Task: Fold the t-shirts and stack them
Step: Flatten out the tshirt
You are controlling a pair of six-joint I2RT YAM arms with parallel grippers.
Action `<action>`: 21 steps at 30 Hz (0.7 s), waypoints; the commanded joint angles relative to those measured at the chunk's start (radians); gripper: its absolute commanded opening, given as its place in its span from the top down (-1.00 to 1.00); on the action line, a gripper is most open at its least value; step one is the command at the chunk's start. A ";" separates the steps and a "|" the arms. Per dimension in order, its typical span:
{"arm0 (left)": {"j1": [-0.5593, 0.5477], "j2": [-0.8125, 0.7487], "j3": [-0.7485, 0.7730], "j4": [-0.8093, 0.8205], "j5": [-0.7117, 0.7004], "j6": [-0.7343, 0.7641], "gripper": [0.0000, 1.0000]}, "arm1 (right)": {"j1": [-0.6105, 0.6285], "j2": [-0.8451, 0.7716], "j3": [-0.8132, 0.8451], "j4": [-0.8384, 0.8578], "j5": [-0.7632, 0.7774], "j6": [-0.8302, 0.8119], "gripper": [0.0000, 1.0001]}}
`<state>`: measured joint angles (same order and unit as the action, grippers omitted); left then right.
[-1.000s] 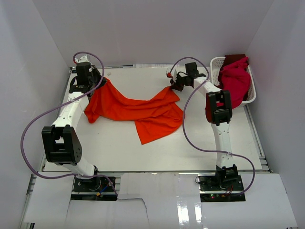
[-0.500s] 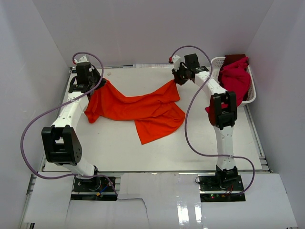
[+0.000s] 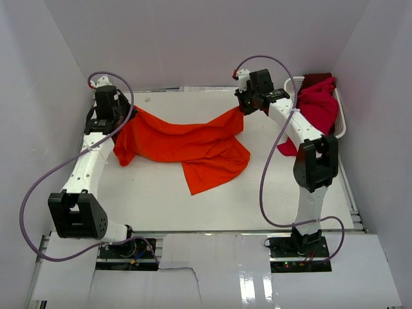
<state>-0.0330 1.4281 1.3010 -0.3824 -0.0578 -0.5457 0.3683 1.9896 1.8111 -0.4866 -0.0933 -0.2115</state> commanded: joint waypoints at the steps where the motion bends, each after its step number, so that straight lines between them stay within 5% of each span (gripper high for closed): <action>1: -0.002 -0.103 0.040 0.001 -0.060 0.016 1.00 | 0.003 -0.159 0.007 -0.032 0.001 0.027 0.85; 10: 0.008 -0.165 0.133 -0.067 -0.034 0.023 1.00 | 0.018 -0.422 0.096 -0.121 0.168 0.047 0.85; 15: 0.008 -0.215 -0.006 -0.004 0.136 0.004 1.00 | 0.081 -0.538 0.082 -0.118 0.246 0.060 0.84; 21: 0.008 -0.253 -0.193 0.057 0.158 0.015 1.00 | 0.132 -0.578 0.030 -0.074 0.461 0.066 0.85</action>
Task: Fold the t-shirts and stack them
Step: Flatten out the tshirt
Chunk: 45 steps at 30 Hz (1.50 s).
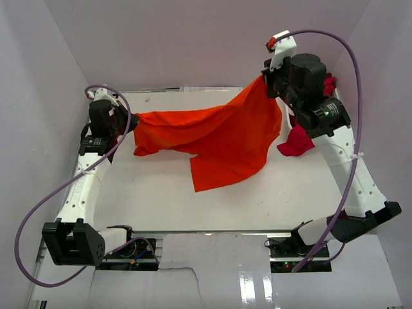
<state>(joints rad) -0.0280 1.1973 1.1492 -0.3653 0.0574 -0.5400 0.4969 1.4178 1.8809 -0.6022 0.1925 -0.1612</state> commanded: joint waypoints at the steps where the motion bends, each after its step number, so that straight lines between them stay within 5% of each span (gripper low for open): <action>1: 0.003 -0.024 -0.052 0.049 0.045 0.021 1.00 | 0.002 -0.023 -0.064 0.080 0.208 0.008 0.85; 7: 0.007 0.033 0.010 0.080 0.038 0.089 1.00 | -0.008 0.016 0.019 0.148 0.401 -0.138 0.85; 17: 0.063 0.136 0.141 0.146 0.223 0.078 1.00 | -0.057 0.112 0.265 0.058 0.274 -0.129 0.85; 24: 0.063 -0.060 0.001 0.256 0.174 0.144 1.00 | -0.046 -0.164 -0.067 0.266 0.294 -0.130 0.85; 36: 0.062 -0.225 0.012 0.253 0.173 0.147 1.00 | -0.023 -0.232 -0.037 0.223 0.320 -0.199 0.85; 45: 0.063 -0.239 0.035 0.238 0.154 0.181 1.00 | -0.024 -0.309 -0.149 0.398 0.427 -0.371 0.85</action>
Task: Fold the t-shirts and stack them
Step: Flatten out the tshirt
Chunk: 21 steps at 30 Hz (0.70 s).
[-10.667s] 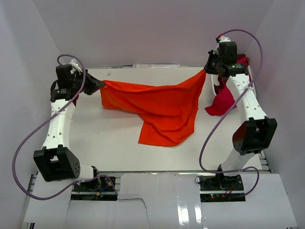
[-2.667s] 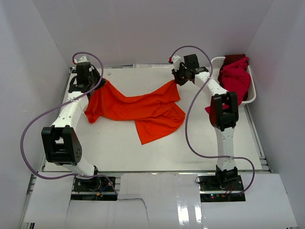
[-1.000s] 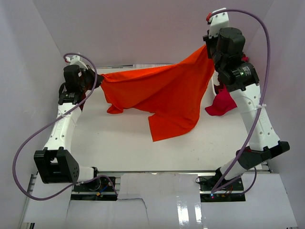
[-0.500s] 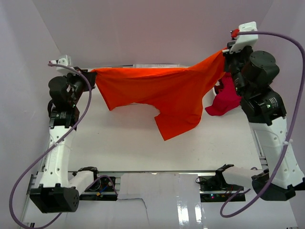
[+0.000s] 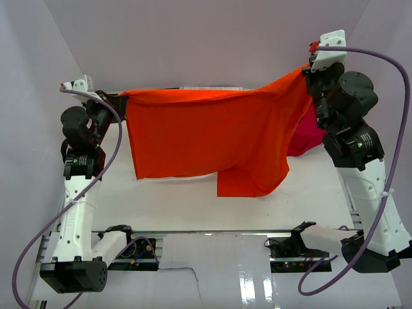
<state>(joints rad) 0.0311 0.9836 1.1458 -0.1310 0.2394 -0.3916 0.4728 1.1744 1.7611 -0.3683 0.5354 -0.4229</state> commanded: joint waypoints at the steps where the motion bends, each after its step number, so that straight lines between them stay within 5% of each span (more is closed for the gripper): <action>1: 0.004 -0.022 0.038 0.004 -0.032 0.039 1.00 | 0.000 -0.079 -0.043 0.183 0.090 -0.125 0.85; 6: 0.004 0.064 0.077 -0.002 -0.106 0.062 1.00 | -0.014 -0.041 -0.117 0.239 0.124 -0.136 0.85; 13: 0.003 0.207 0.111 0.053 -0.103 0.040 1.00 | -0.117 0.146 -0.170 0.241 -0.136 0.097 0.85; 21: 0.004 0.299 0.097 0.116 -0.149 0.074 1.00 | -0.171 0.303 -0.183 0.310 -0.215 0.159 0.85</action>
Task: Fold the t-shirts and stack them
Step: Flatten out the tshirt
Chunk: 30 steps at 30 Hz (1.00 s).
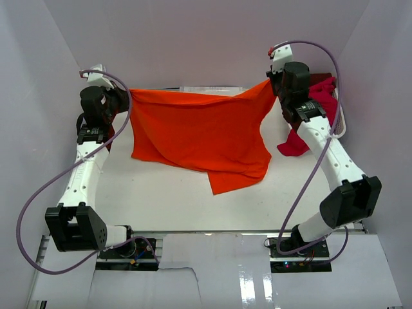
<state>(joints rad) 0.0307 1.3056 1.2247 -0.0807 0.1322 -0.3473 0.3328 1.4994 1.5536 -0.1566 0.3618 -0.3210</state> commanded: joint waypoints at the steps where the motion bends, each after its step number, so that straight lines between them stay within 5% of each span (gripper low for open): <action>1: 0.003 -0.013 0.018 0.068 -0.049 0.034 1.00 | -0.037 -0.019 0.026 0.098 -0.052 0.060 0.85; 13: 0.006 -0.012 0.007 0.056 -0.097 0.042 1.00 | -0.078 -0.045 0.064 0.115 -0.023 0.023 0.85; 20: 0.021 -0.230 0.002 -0.022 -0.115 0.045 1.00 | -0.095 -0.379 -0.096 0.132 0.026 0.013 0.85; 30: 0.023 -0.567 -0.028 -0.128 -0.138 -0.018 1.00 | -0.095 -0.734 -0.018 -0.027 -0.029 -0.003 0.85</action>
<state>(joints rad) 0.0376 0.7921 1.2381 -0.1493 0.0494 -0.3321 0.2501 0.8158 1.4715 -0.1680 0.3103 -0.3107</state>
